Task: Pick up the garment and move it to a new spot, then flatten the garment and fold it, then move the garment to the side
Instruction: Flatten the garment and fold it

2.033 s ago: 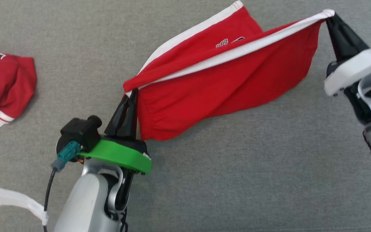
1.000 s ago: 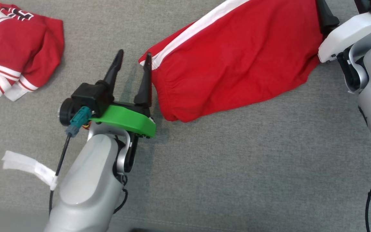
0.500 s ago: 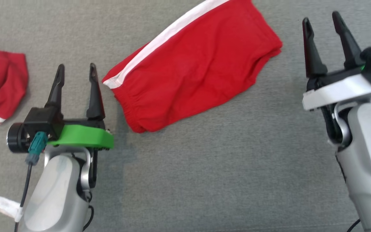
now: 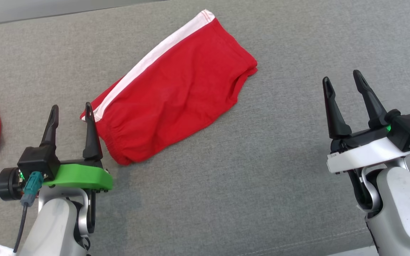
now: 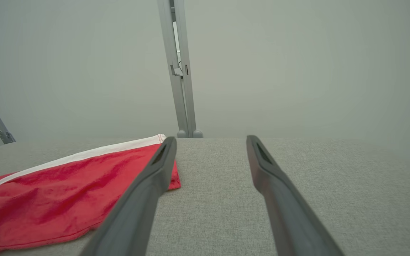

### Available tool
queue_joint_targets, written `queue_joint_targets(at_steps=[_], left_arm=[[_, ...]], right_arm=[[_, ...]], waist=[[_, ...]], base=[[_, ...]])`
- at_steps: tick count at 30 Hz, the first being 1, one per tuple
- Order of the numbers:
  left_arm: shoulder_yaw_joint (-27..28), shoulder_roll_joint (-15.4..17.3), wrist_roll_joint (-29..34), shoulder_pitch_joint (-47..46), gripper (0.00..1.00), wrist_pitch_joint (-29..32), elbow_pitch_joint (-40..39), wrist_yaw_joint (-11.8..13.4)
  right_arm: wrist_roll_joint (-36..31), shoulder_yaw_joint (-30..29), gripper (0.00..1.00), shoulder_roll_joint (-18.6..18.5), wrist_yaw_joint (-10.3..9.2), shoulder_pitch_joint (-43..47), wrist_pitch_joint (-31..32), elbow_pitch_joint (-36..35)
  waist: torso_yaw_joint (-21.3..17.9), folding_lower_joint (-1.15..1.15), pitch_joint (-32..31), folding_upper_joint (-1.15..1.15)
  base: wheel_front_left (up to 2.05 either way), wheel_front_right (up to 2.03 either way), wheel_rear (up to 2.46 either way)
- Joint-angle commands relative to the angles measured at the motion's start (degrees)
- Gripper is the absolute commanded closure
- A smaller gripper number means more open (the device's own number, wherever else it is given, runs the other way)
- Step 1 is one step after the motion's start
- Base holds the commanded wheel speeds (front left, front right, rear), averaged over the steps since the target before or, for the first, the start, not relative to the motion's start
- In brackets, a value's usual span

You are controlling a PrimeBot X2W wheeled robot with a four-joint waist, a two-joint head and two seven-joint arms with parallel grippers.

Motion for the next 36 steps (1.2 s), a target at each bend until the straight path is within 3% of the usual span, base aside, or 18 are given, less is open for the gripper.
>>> queue_joint_targets(at_steps=[1, 14, 23, 29, 36], left_arm=[[0.2, 0.7, -0.2, 1.1, 0.00, 0.1, -0.2, 0.4], [-0.3, 0.5, -0.5, 1.5, 0.00, 0.3, -1.9, 1.2], [-2.4, -1.0, 1.6, -3.6, 0.00, -0.4, -5.3, 0.4], [-4.1, -3.2, 2.9, -7.3, 0.00, -0.6, -7.2, -0.2], [-4.0, -5.6, 3.7, -9.2, 0.00, -0.8, -8.1, -1.1]], right_arm=[[-0.5, -0.2, 0.00, 0.2, -0.08, 1.0, 0.3, -0.8], [-0.7, -1.1, 0.00, -0.1, -0.08, 1.7, 2.4, -2.8], [-0.1, 0.3, 0.00, -3.0, -0.08, -4.3, 4.5, -1.0], [0.7, 4.1, 0.00, -5.2, -0.08, -10.8, 5.9, 4.4], [1.7, 6.6, 0.00, -5.6, -0.08, -18.6, 6.6, 17.3]], waist=[[-0.9, 0.00, -0.8, 0.00], [0.2, 0.00, -0.4, 0.00], [5.8, 0.00, 5.5, 0.00], [10.8, 0.00, 10.4, 0.00], [14.1, 0.00, 13.1, 0.00]], base=[[0.00, 0.00, 0.00], [0.00, 0.00, 0.00], [0.00, 0.00, 0.00], [0.00, 0.00, 0.00], [0.00, 0.00, 0.00]])
